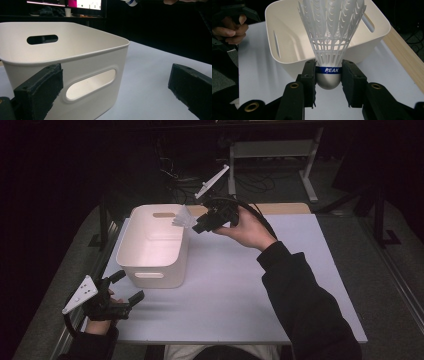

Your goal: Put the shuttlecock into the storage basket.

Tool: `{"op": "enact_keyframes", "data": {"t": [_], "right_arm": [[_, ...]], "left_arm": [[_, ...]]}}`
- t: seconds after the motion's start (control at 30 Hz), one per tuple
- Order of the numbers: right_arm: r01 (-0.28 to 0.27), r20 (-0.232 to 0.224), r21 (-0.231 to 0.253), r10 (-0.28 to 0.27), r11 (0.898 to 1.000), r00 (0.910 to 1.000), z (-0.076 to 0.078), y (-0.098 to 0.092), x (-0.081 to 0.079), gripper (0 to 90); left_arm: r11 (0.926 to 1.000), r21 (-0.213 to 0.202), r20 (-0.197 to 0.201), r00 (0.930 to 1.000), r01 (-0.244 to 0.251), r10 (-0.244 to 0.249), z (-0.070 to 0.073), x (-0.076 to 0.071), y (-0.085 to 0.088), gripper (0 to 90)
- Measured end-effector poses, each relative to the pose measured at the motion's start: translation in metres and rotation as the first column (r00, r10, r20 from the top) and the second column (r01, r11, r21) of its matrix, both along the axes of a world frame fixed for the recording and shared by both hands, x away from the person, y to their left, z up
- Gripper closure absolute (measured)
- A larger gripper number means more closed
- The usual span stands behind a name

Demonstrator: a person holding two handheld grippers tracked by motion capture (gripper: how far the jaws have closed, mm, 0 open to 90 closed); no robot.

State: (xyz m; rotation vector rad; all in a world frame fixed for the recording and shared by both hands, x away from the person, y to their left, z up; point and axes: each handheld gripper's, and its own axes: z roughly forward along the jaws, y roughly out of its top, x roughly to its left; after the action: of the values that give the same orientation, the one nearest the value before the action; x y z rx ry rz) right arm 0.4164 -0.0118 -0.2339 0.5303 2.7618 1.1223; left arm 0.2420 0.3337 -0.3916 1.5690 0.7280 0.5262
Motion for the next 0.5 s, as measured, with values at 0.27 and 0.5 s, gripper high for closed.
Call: {"op": "enact_keyframes", "data": {"t": [0.27, 0.5], "right_arm": [[-0.021, -0.005, -0.008, 0.021, 1.0, 0.9998, -0.002, 0.016, 0.001, 64.2], [-0.039, -0.007, -0.011, 0.039, 0.999, 0.9992, -0.004, 0.027, 0.002, 64.2]], "left_arm": [[1.0, 0.0, 0.001, 1.0, 0.0, 0.0, 0.0, 0.0, 0.0, 0.0], [1.0, 0.0, 0.001, 1.0, 0.002, -0.002, 0.0, 0.0, 0.0, 0.0]]}}
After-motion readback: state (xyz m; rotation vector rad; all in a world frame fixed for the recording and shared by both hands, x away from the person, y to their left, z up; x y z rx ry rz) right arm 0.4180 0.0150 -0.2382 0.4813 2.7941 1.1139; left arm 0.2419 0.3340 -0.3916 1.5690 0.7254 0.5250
